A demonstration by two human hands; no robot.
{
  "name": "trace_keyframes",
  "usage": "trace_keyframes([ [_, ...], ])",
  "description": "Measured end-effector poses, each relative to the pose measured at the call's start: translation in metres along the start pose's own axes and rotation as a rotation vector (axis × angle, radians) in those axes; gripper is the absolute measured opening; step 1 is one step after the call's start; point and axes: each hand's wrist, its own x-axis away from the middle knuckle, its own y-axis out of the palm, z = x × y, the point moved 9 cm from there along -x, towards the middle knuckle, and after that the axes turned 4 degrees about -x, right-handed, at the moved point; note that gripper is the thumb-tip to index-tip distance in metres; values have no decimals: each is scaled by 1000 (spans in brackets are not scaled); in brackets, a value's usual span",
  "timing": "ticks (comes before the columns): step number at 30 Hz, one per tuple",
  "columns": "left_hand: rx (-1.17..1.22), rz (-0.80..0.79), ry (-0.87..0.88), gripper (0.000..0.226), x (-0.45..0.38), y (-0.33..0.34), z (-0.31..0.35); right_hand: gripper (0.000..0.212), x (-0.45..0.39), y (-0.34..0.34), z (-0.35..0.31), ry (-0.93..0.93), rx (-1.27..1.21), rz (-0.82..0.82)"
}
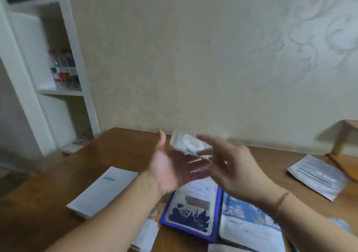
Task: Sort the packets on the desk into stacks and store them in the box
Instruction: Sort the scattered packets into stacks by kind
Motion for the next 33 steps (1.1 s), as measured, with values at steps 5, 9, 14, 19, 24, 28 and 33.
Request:
trace_keyframes([
  [5,-8,27,34,76,50,22,-24,29,79,21,-57,-402,281,-197],
  [9,-97,142,2,44,80,25,-55,19,98,-49,-27,26,9,301],
  [14,-158,80,-112,41,106,51,-98,60,117,-28,39,812,-625,66],
  [19,-212,-18,-154,37,119,57,-130,20,128,-21,38,826,-679,63],
  [24,-123,-131,-52,52,139,56,-138,20,142,-54,56,896,-754,429],
  [28,119,-187,136,64,136,62,-125,28,154,-50,51,948,-906,559],
  [33,10,67,262,45,121,63,-114,51,171,-32,27,969,-942,498],
])
